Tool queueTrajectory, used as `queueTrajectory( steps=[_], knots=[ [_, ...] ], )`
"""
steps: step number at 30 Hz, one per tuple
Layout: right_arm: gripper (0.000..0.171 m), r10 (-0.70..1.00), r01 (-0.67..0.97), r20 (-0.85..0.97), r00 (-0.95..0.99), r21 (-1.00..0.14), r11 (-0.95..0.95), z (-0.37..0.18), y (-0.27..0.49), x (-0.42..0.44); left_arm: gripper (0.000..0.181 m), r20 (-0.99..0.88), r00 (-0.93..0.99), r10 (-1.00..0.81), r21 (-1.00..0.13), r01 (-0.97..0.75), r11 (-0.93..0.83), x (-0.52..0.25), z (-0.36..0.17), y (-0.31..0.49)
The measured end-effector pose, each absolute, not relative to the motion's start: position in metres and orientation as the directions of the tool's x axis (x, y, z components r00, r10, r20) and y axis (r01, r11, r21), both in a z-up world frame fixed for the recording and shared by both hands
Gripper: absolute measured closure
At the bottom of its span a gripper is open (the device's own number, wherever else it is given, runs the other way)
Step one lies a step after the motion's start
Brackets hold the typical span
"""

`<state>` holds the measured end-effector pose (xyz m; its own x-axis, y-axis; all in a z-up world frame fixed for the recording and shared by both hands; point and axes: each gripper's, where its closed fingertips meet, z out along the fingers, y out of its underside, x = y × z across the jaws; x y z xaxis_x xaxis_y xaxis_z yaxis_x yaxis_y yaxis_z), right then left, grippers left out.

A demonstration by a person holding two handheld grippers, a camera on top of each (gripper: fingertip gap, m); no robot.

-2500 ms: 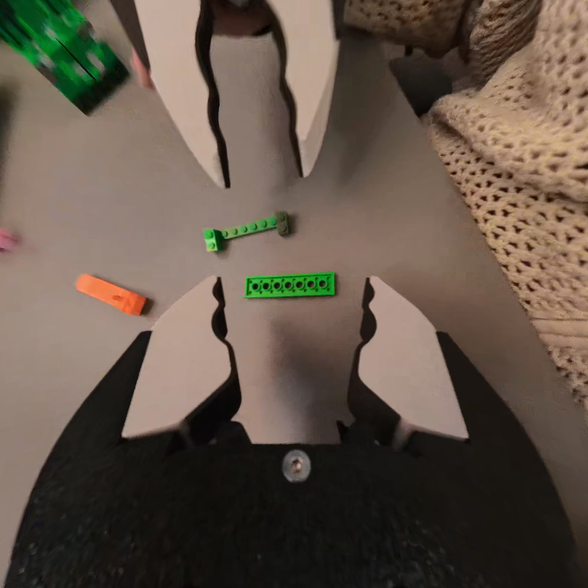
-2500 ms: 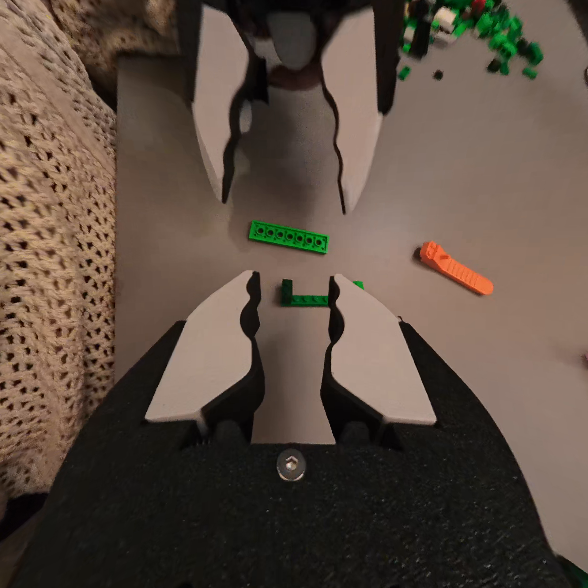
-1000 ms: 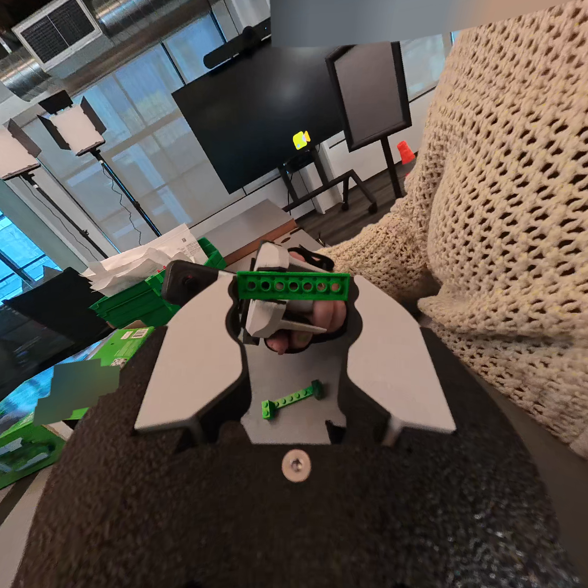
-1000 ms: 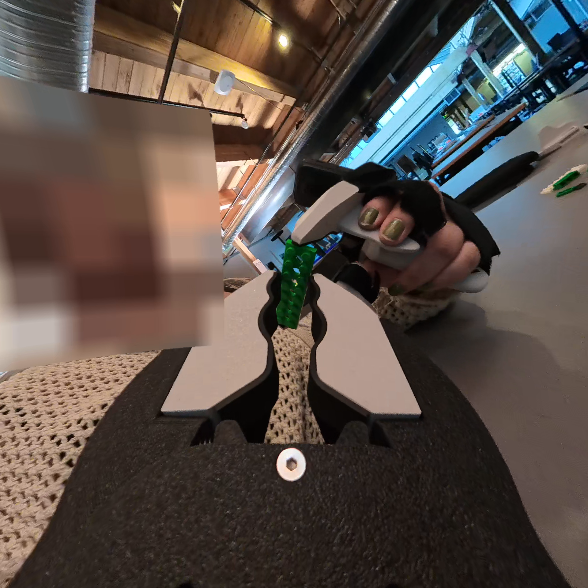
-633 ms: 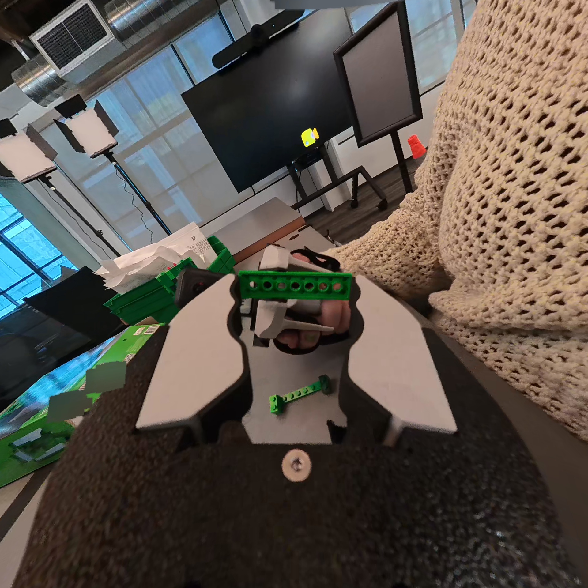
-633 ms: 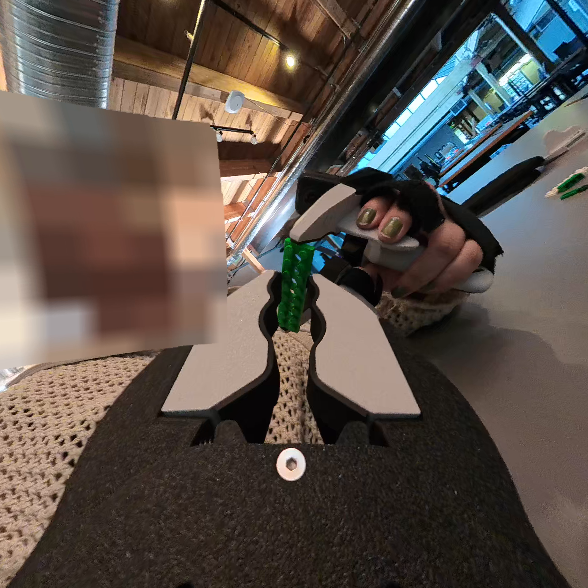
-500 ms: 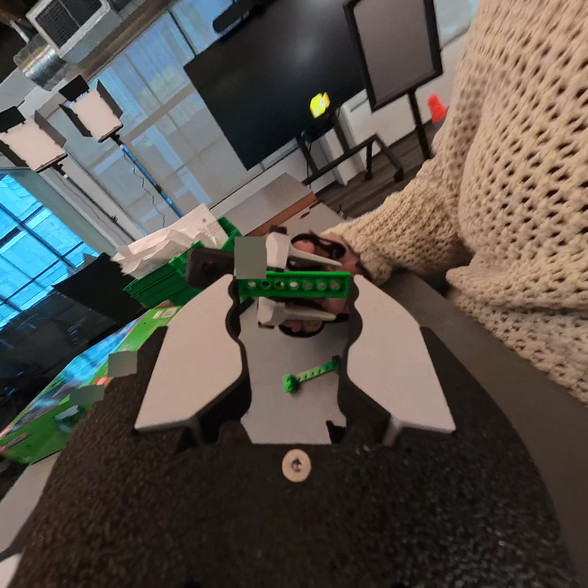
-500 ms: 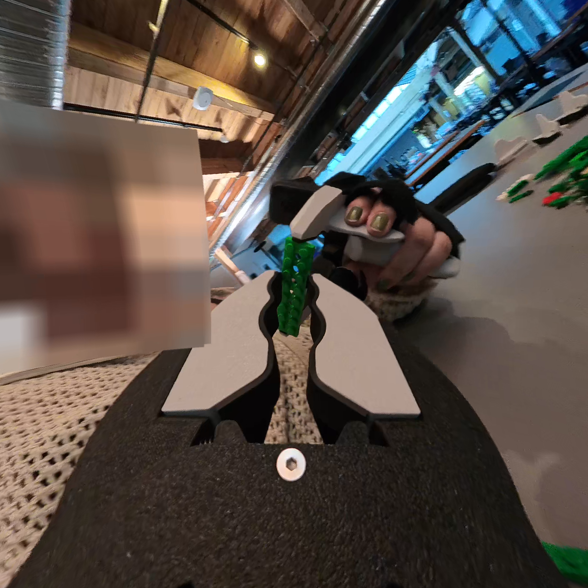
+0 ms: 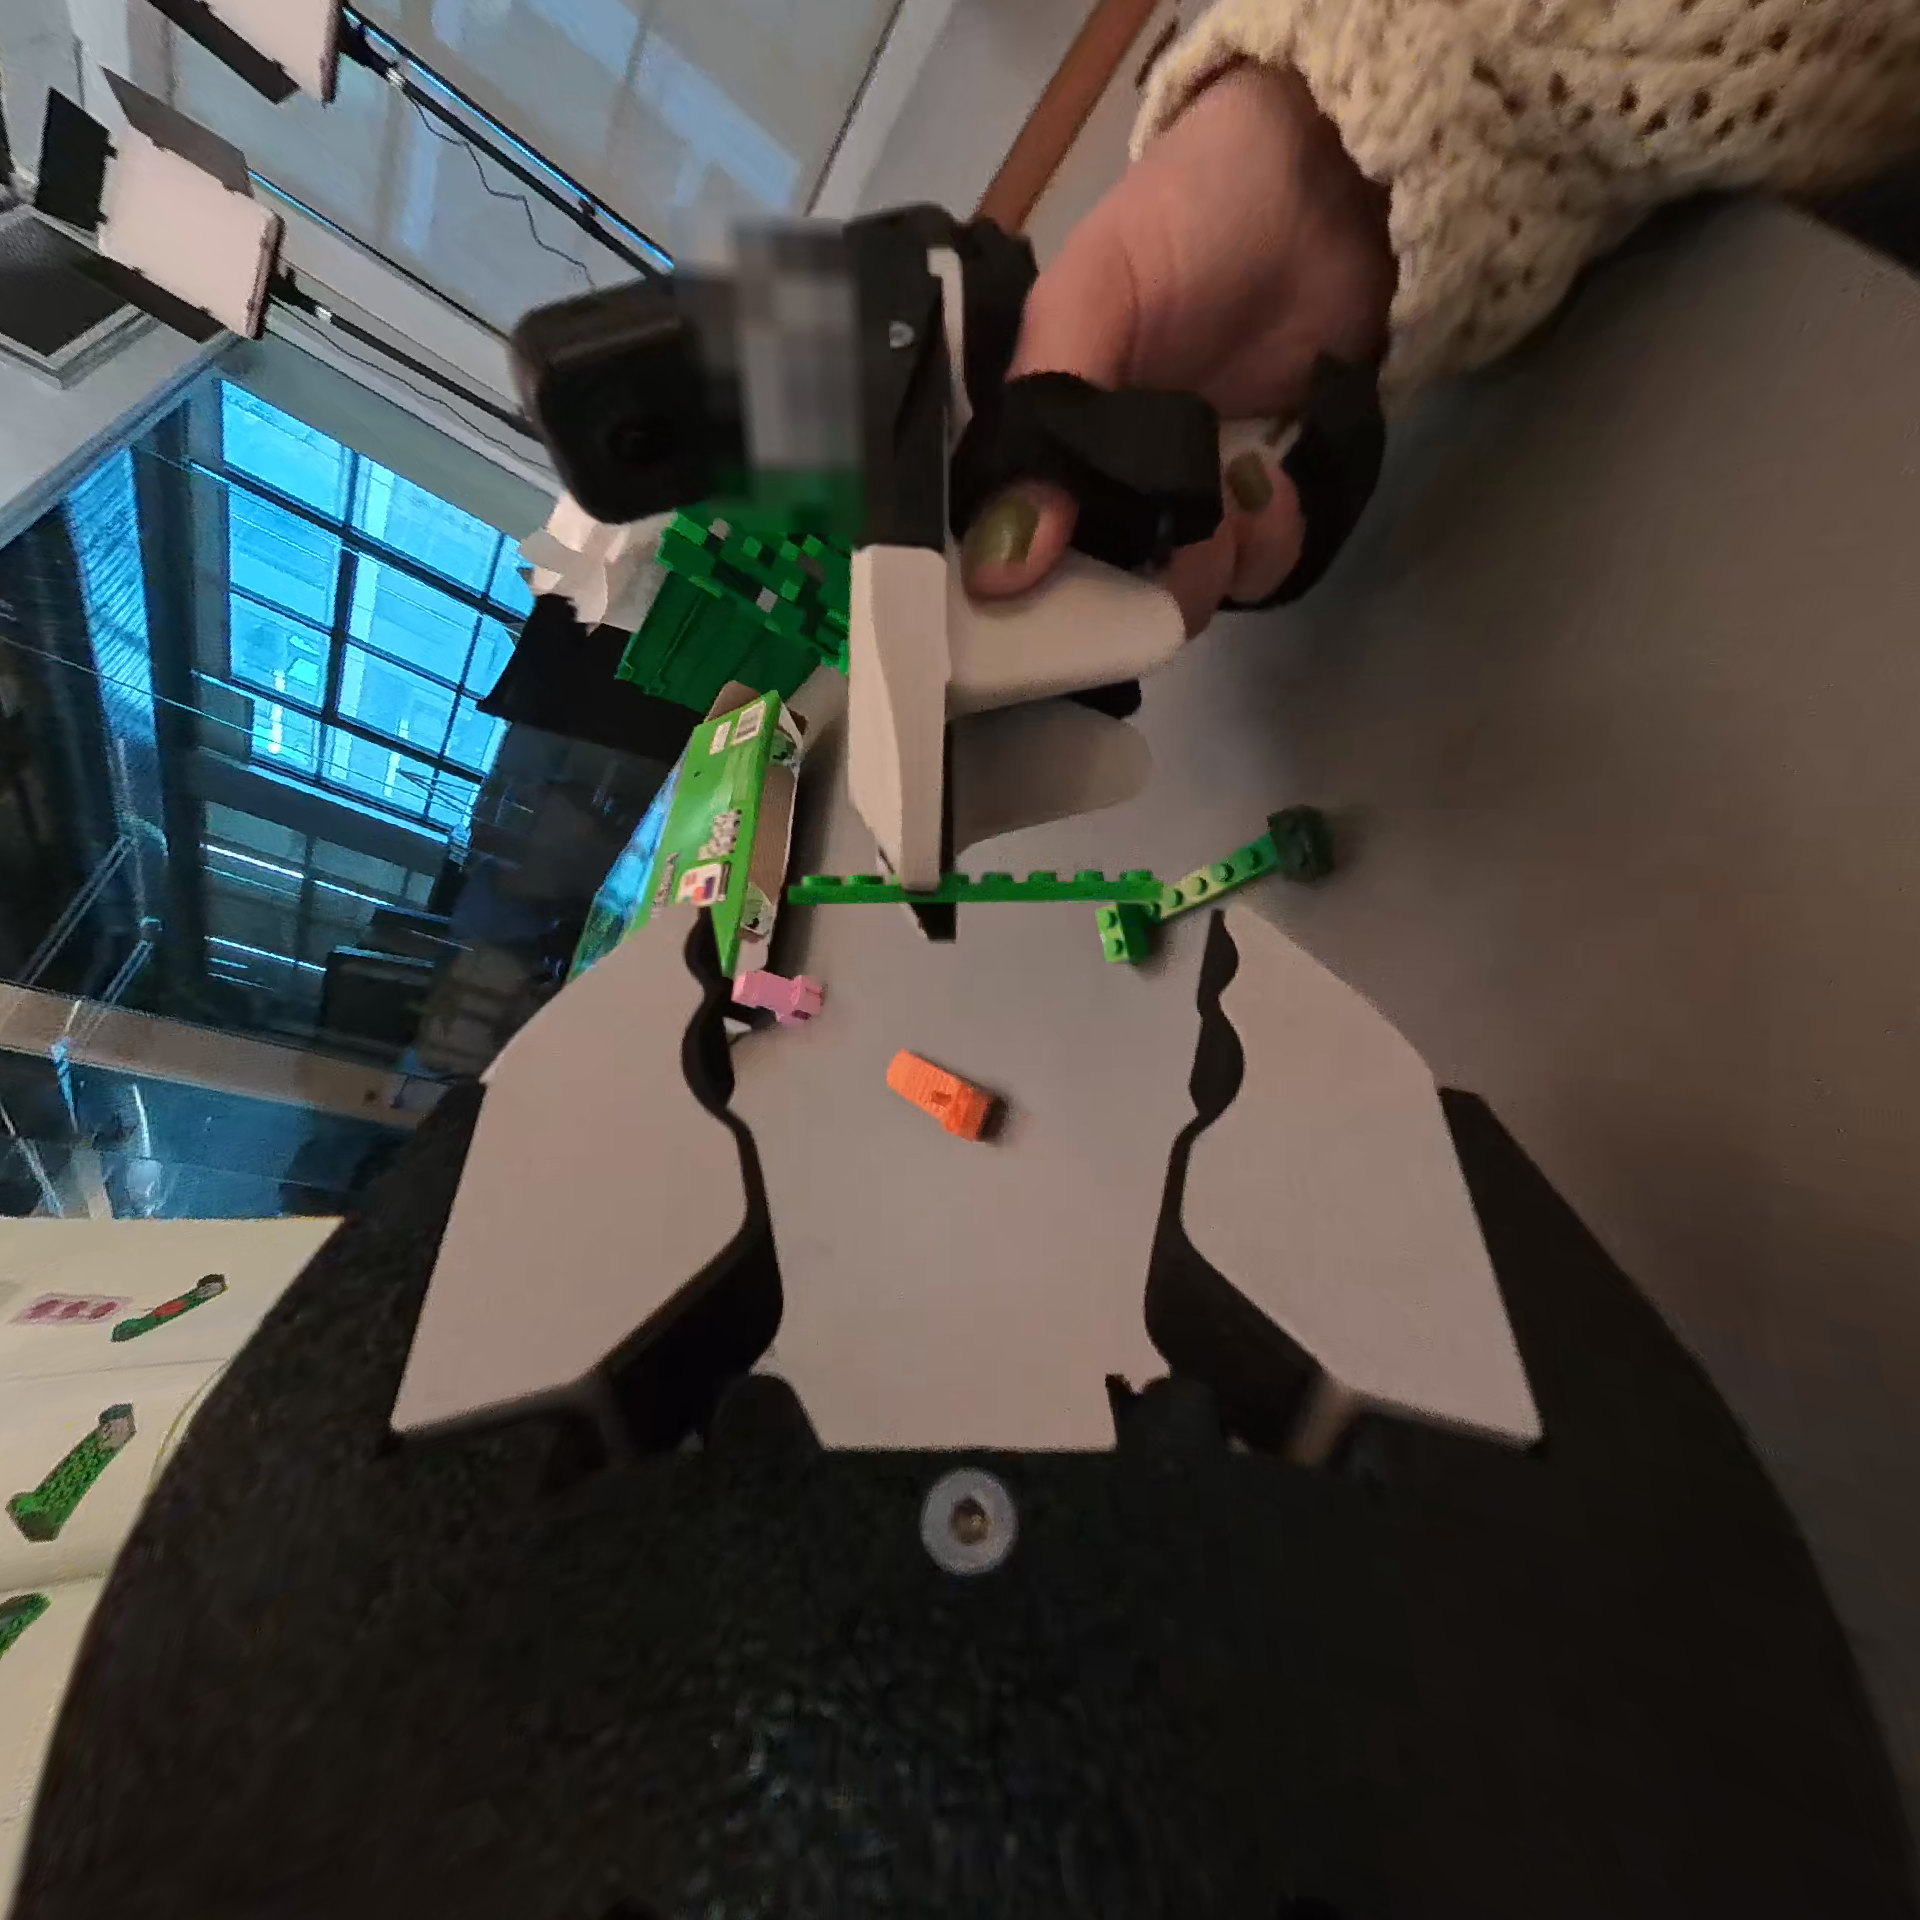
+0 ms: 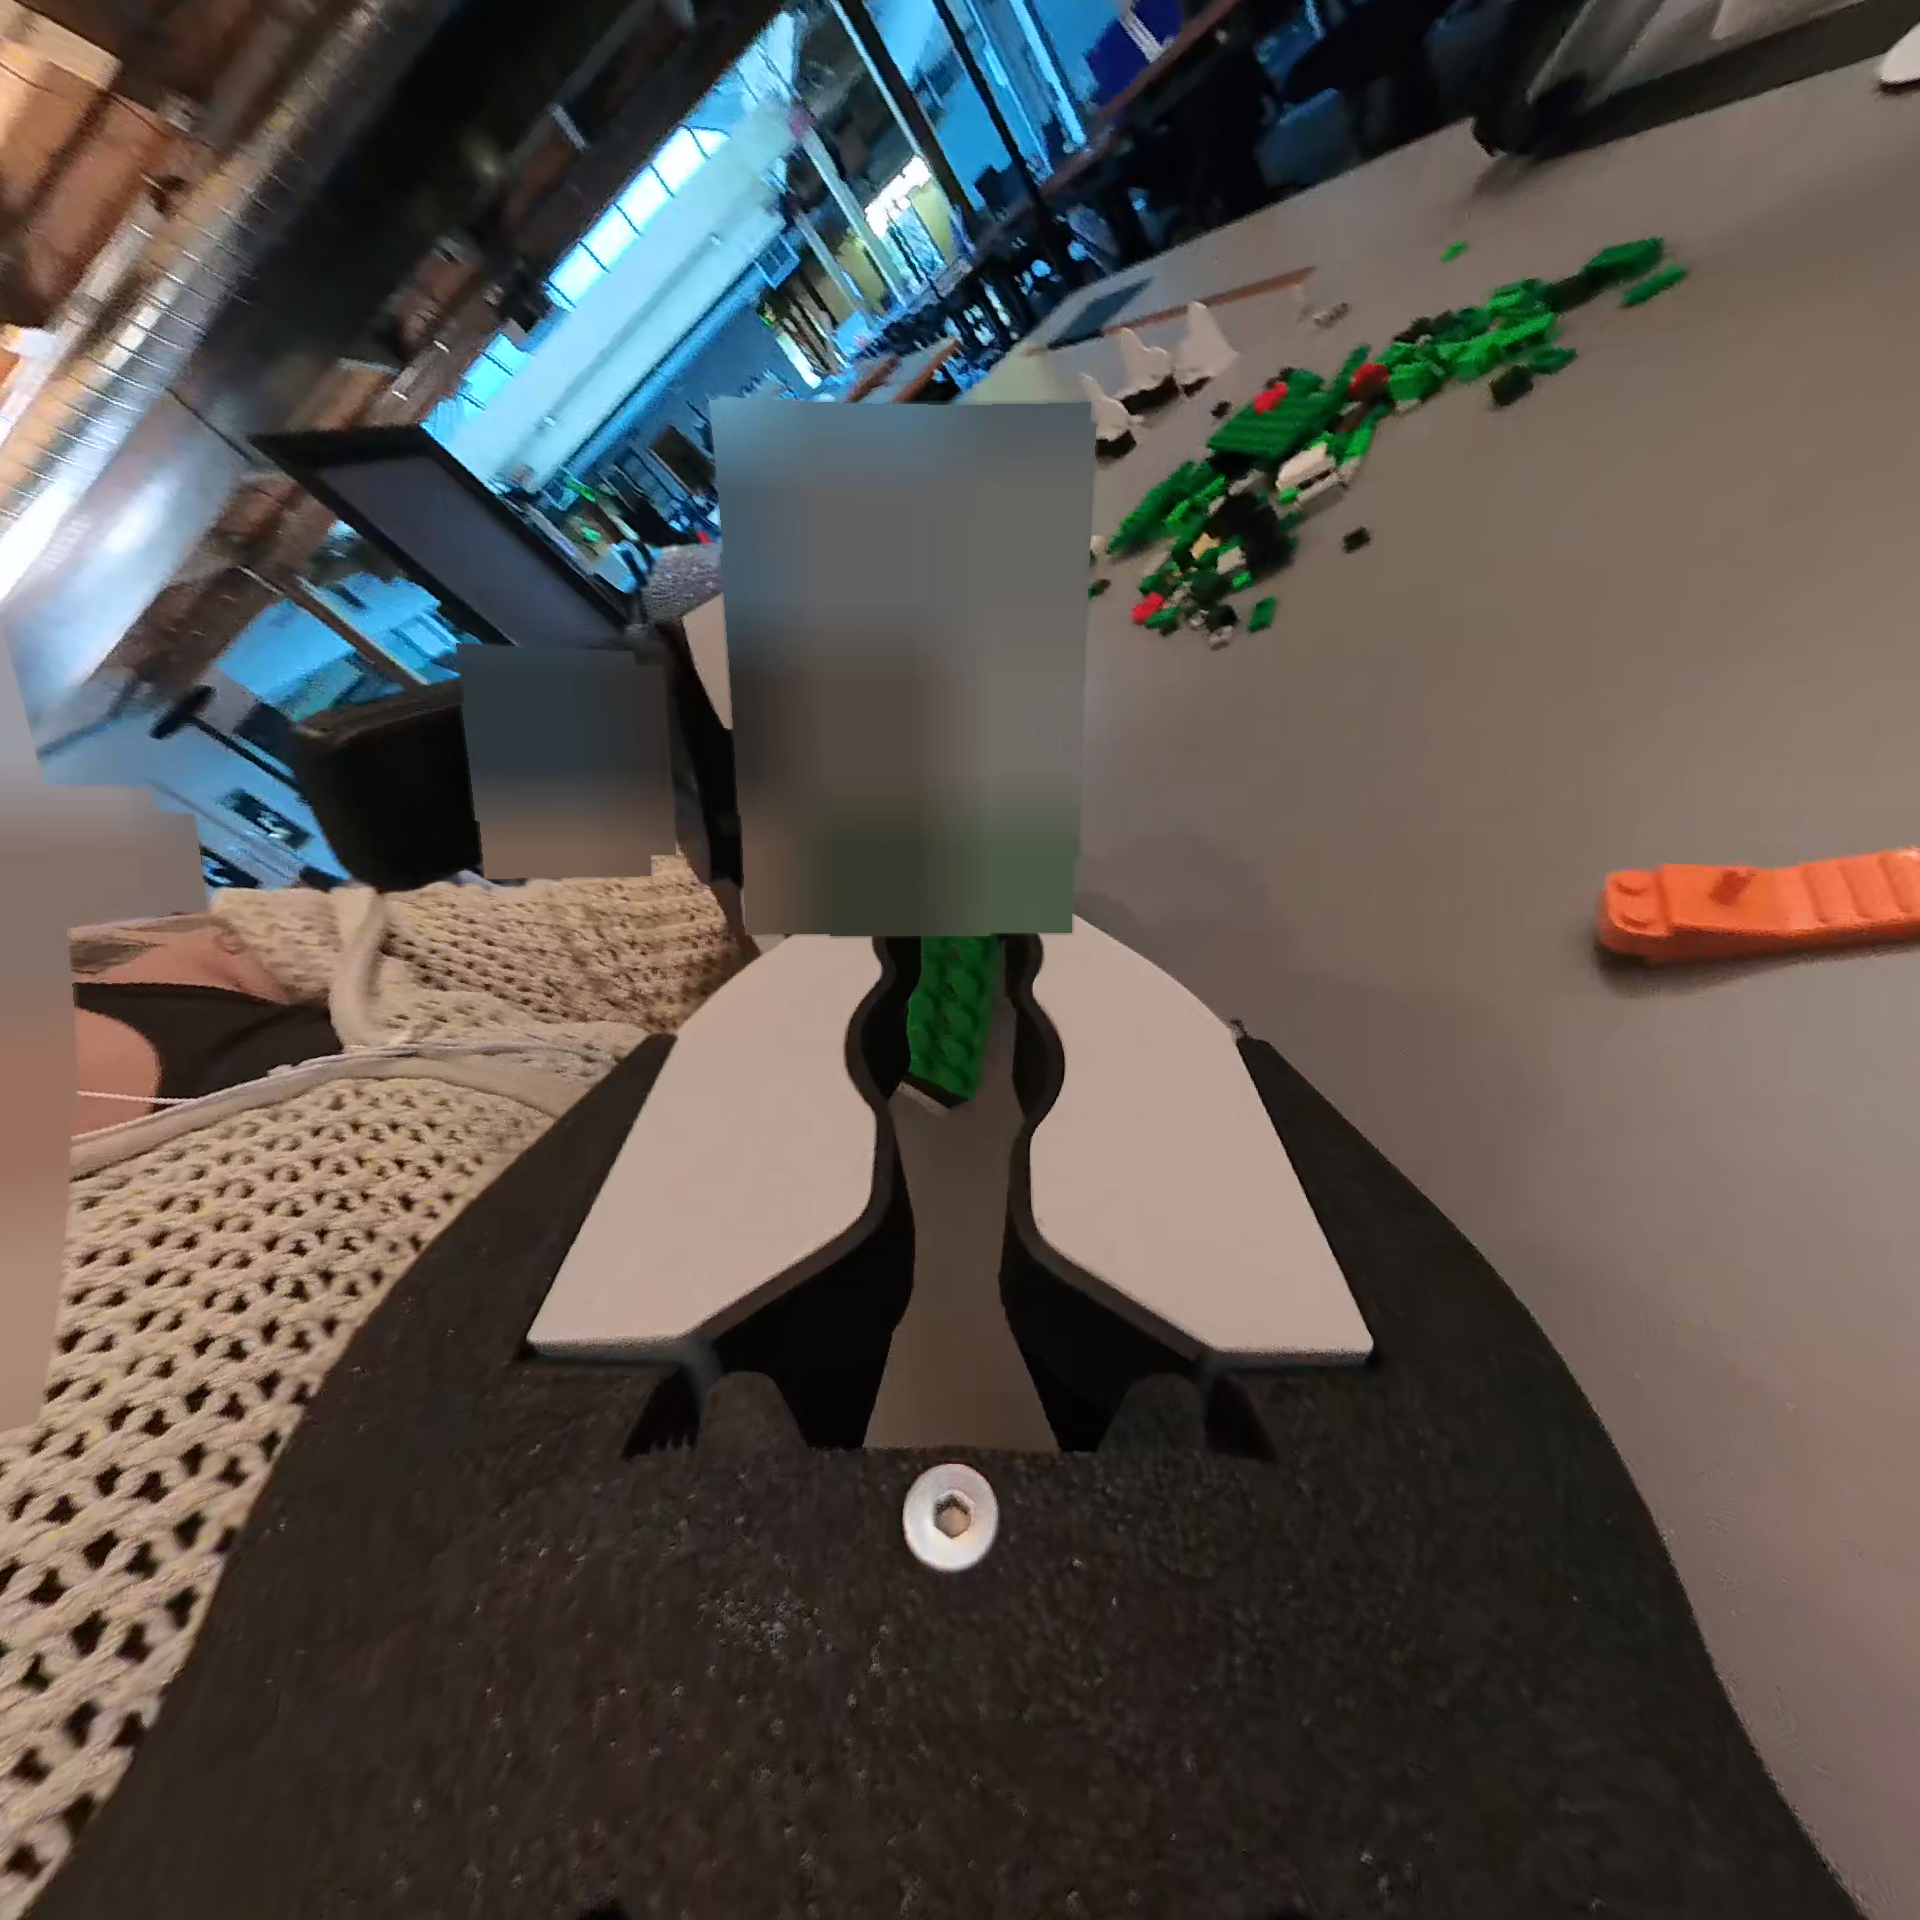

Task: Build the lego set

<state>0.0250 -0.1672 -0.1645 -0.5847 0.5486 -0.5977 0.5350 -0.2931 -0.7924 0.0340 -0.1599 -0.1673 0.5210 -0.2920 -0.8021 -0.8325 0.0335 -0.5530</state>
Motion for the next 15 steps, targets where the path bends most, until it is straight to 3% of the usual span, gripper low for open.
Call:
queueTrajectory(
  steps=[4,7,15],
  knots=[
    [0.156,0.599,0.534,-0.567,-0.565,-0.805,-0.258,-0.1690,-0.1677,0.0228,0.098,-0.816,0.484,-0.317,-0.504,-0.863,-0.019,0.0336,-0.1785,-0.1586],
    [0.156,0.619,0.534,-0.552,-0.559,-0.811,-0.240,-0.1711,-0.1681,0.0221,0.112,-0.825,0.476,-0.303,-0.485,-0.873,-0.052,0.0318,-0.1787,-0.1579],
    [0.156,0.627,0.495,-0.508,-0.591,-0.842,-0.214,-0.1679,-0.1664,0.0235,0.114,-0.813,0.507,-0.287,-0.504,-0.859,-0.089,0.0296,-0.1753,-0.1597]
  ],
)
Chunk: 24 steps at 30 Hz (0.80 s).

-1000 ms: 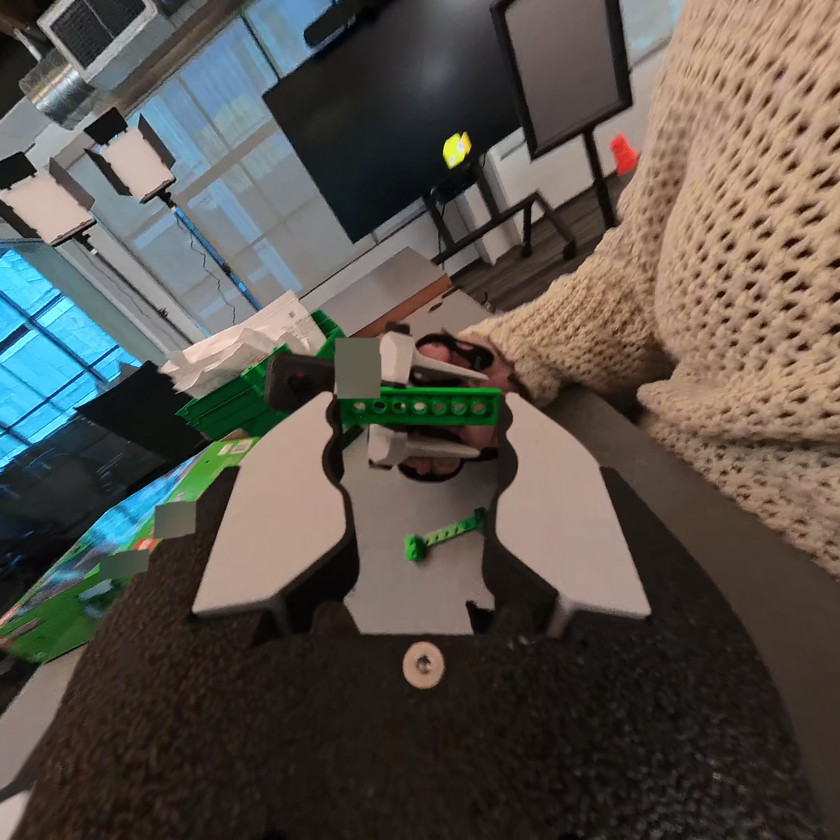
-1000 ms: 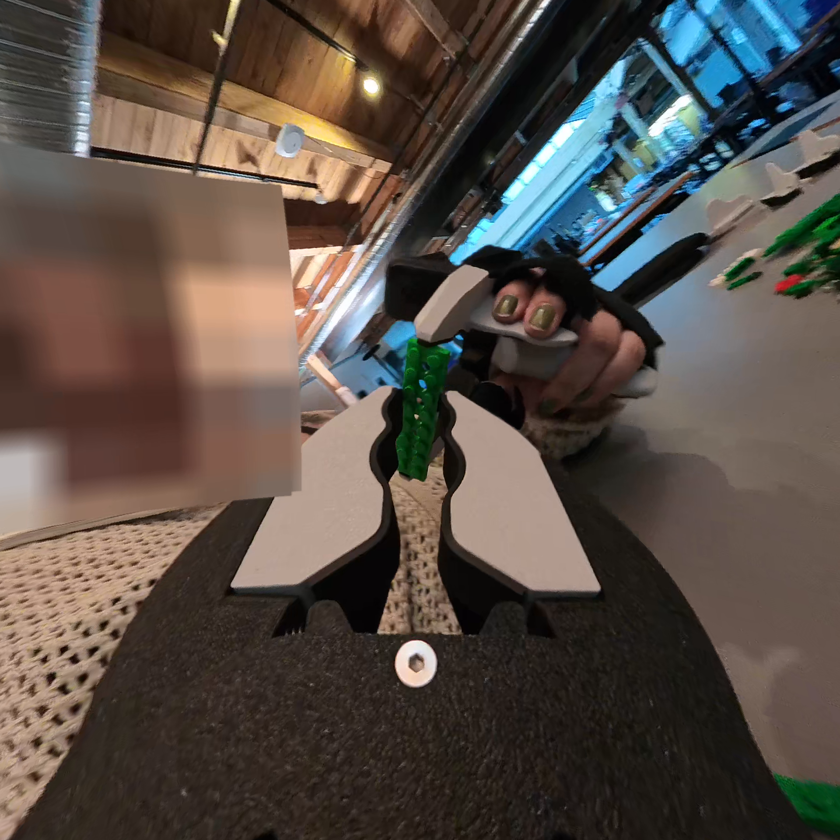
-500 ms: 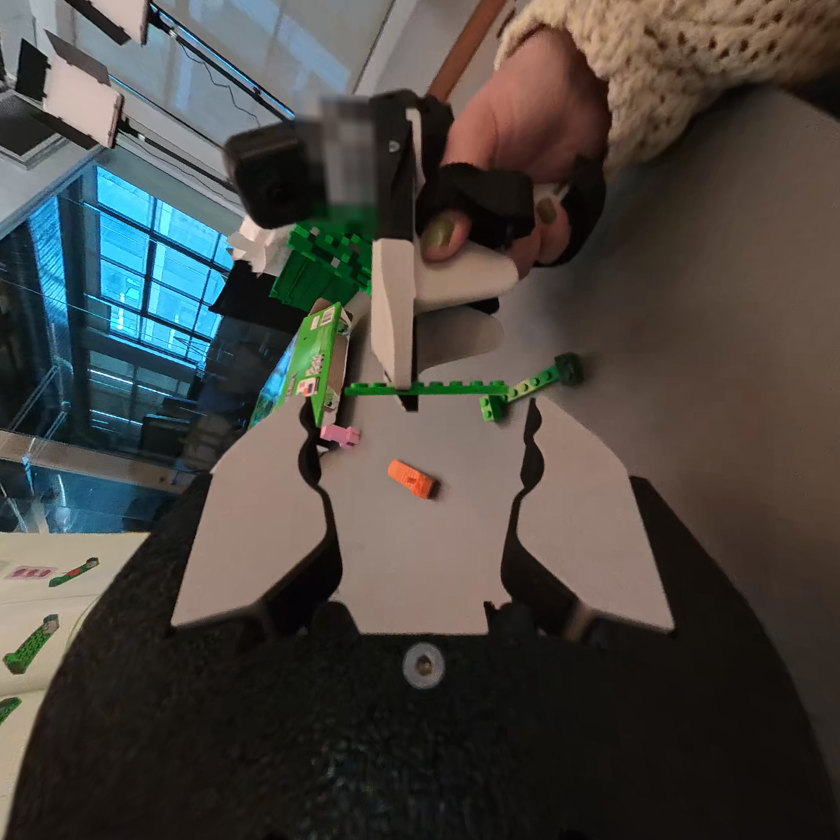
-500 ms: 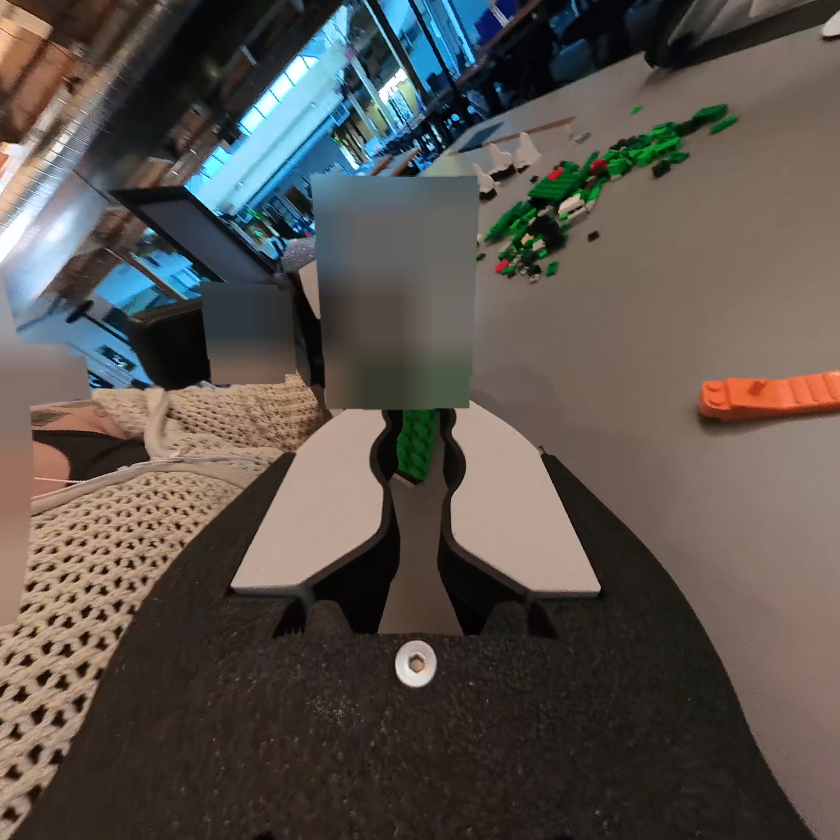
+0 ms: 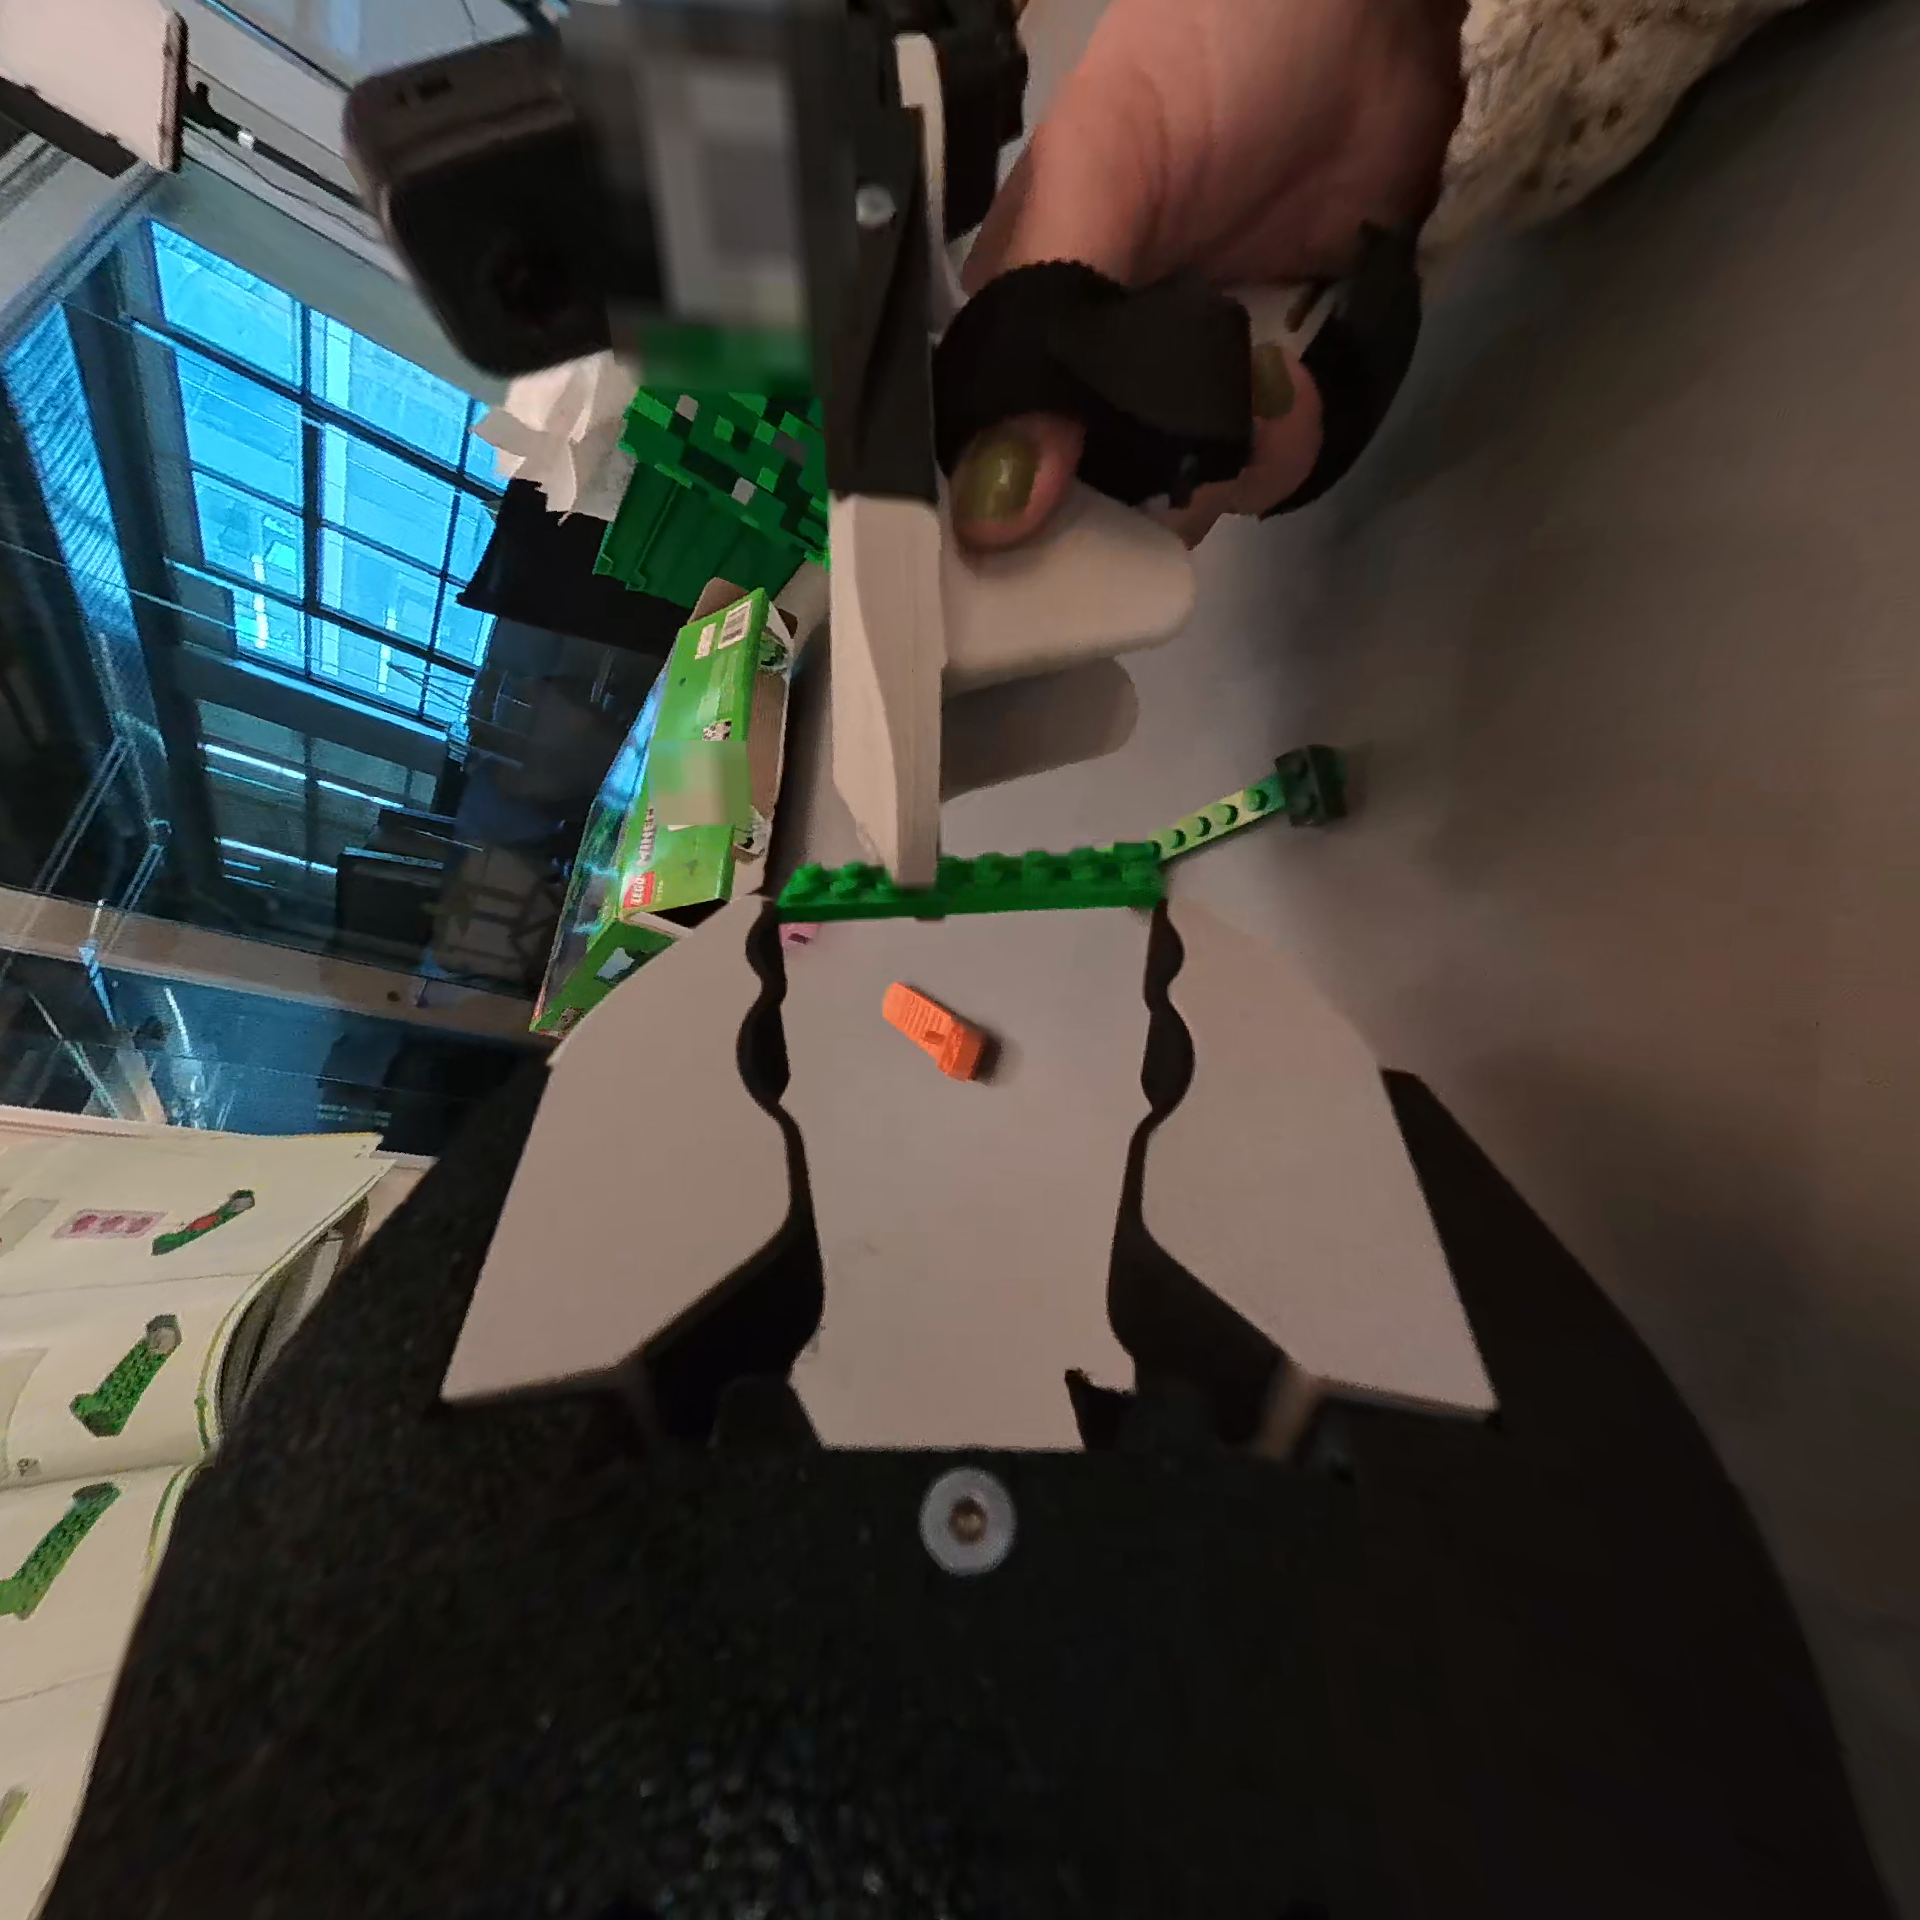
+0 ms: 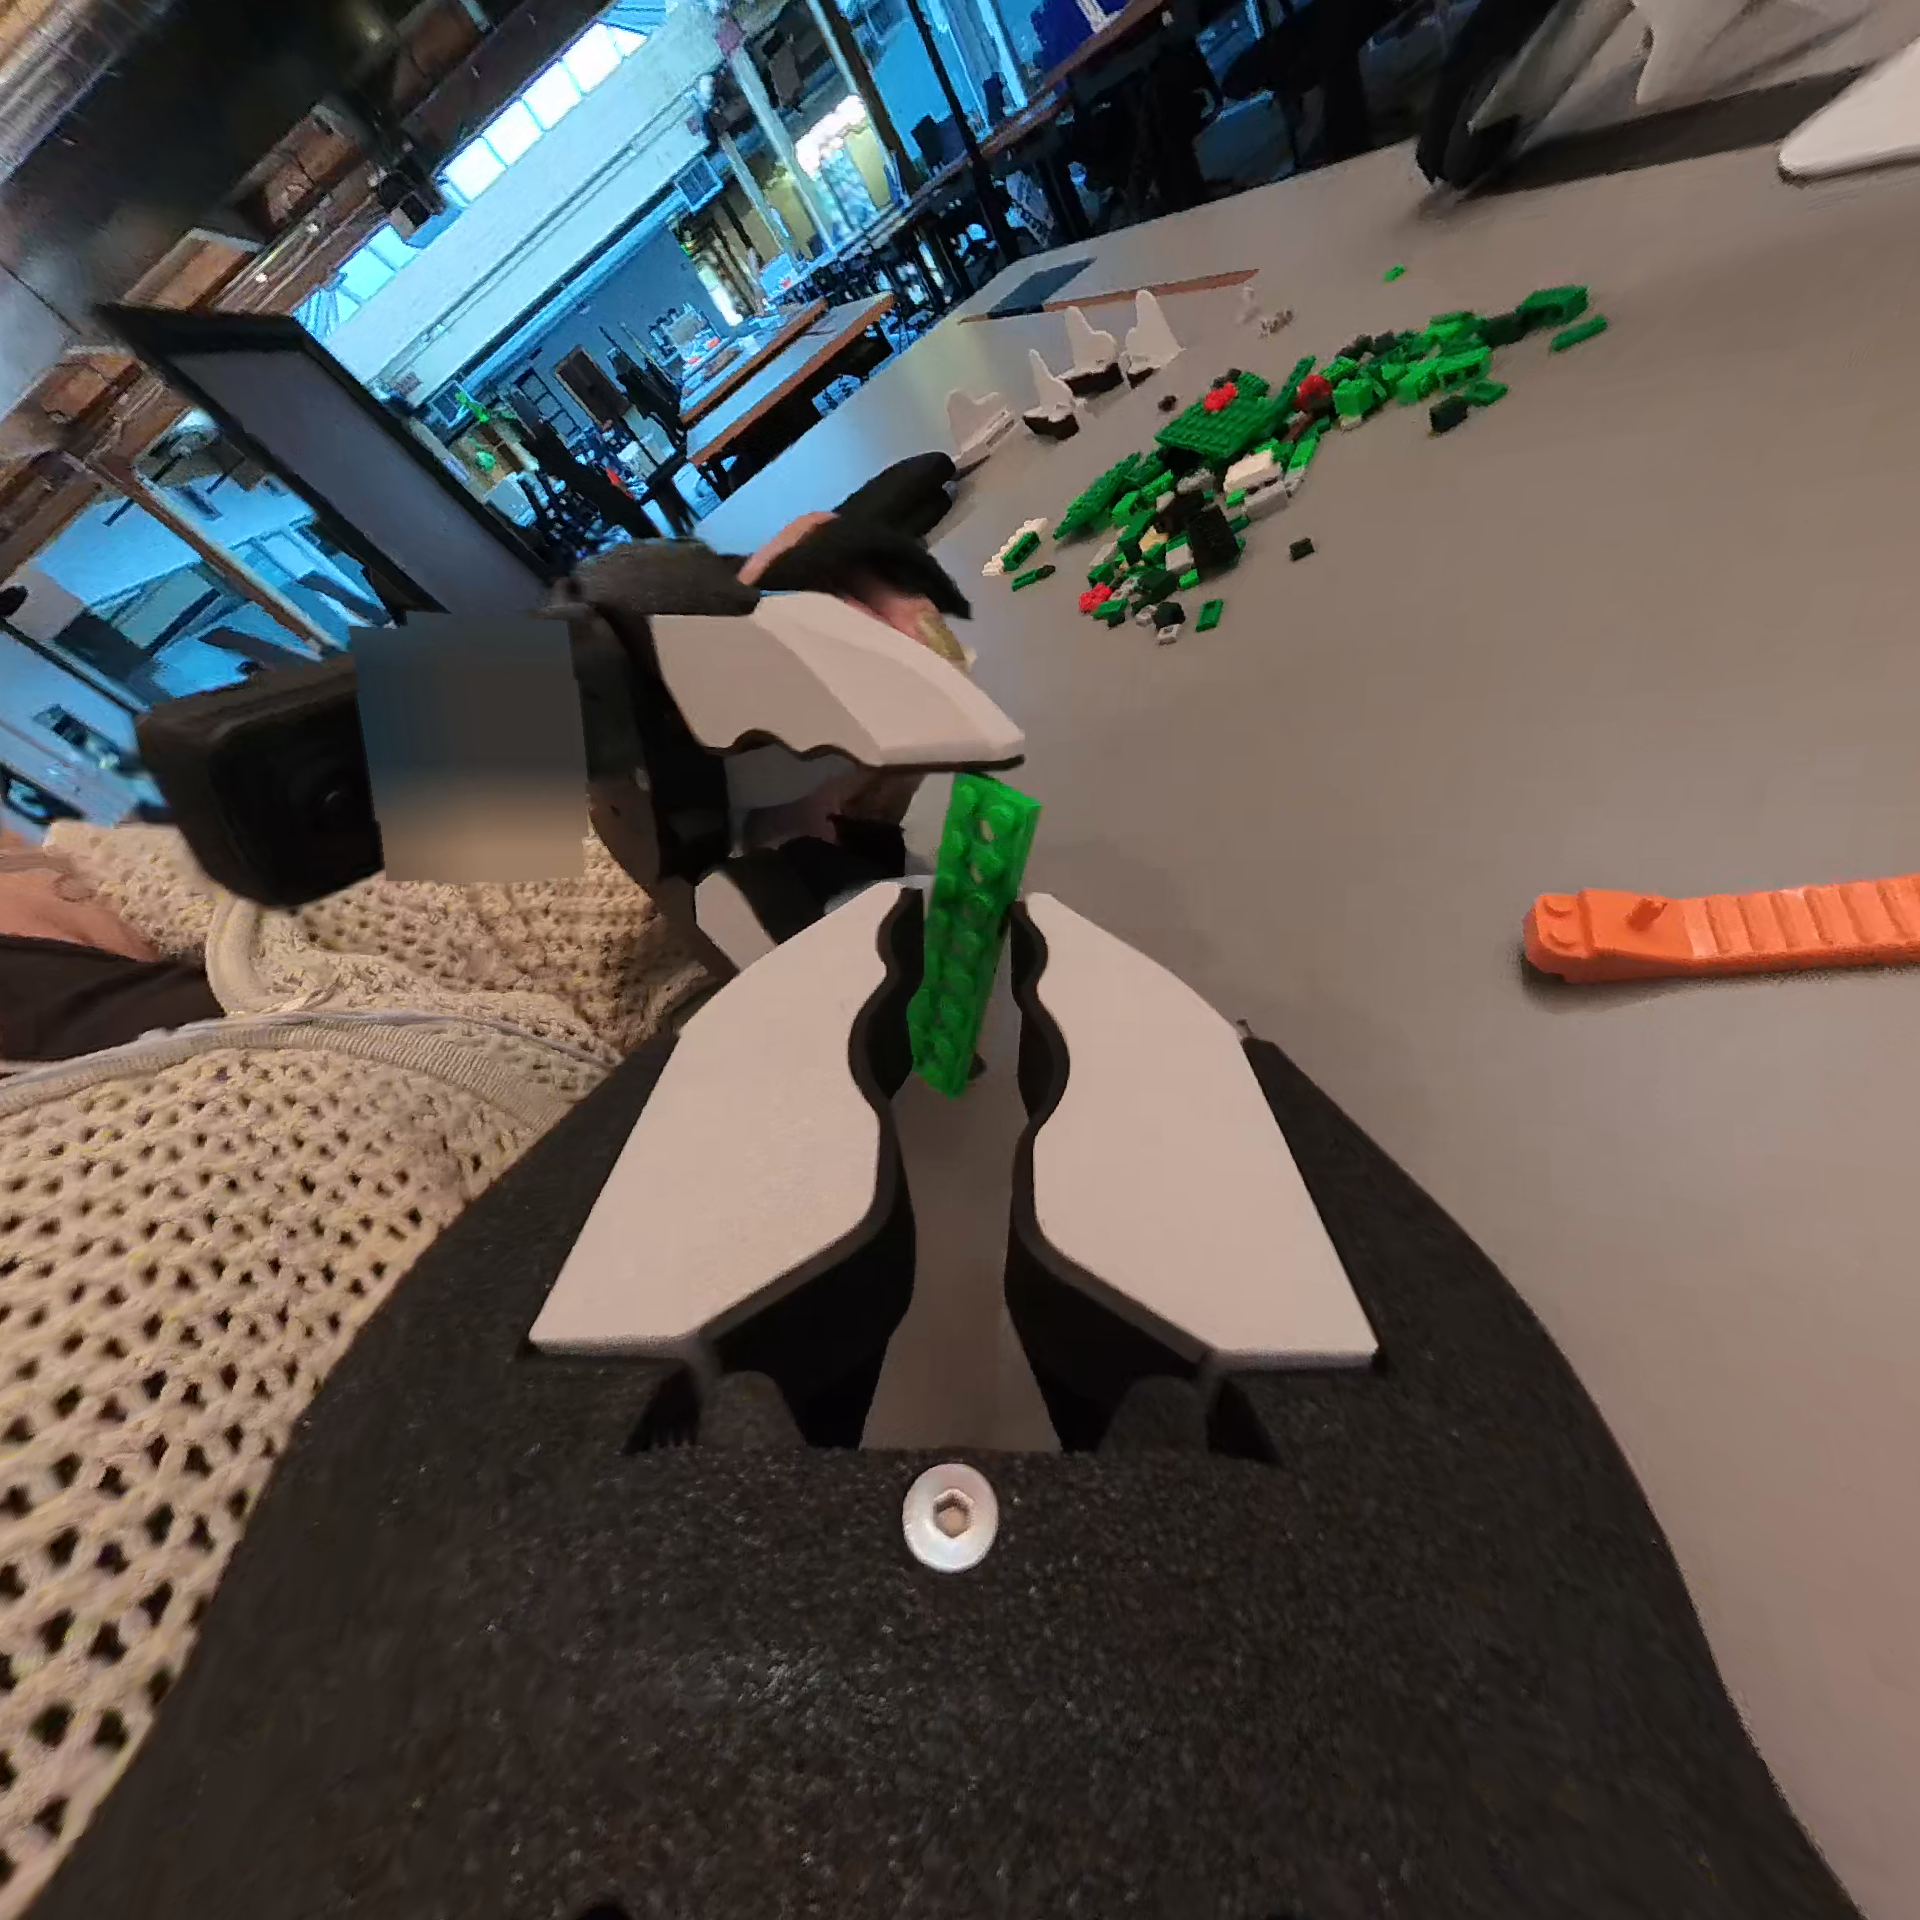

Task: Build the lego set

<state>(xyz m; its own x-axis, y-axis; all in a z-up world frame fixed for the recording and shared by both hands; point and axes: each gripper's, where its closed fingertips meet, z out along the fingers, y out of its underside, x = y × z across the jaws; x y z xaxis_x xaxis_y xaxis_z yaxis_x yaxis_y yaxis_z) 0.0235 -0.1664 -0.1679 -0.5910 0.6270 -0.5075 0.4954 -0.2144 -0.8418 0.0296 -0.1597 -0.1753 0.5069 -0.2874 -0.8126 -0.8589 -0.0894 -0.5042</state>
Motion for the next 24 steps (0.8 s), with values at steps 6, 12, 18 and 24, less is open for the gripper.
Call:
queueTrajectory(
  steps=[6,12,18,24],
  knots=[
    [0.147,0.831,0.402,-0.127,-0.541,-0.907,0.124,-0.182,-0.106,0.032,0.181,-0.703,0.640,-0.311,-0.665,-0.746,-0.031,0.021,-0.168,-0.168],
    [0.152,0.889,0.376,-0.138,-0.437,-0.926,0.042,-0.196,-0.088,0.011,0.164,-0.604,0.726,-0.330,-0.737,-0.666,-0.115,0.006,-0.182,-0.160],
    [0.153,0.890,0.331,-0.124,-0.439,-0.943,0.031,-0.188,-0.090,0.006,0.162,-0.581,0.740,-0.339,-0.748,-0.649,-0.136,0.004,-0.190,-0.156],
    [0.154,0.900,0.333,-0.061,-0.432,-0.938,0.096,-0.197,-0.092,0.008,0.160,-0.567,0.744,-0.354,-0.754,-0.642,-0.141,0.007,-0.195,-0.154]
  ],
)
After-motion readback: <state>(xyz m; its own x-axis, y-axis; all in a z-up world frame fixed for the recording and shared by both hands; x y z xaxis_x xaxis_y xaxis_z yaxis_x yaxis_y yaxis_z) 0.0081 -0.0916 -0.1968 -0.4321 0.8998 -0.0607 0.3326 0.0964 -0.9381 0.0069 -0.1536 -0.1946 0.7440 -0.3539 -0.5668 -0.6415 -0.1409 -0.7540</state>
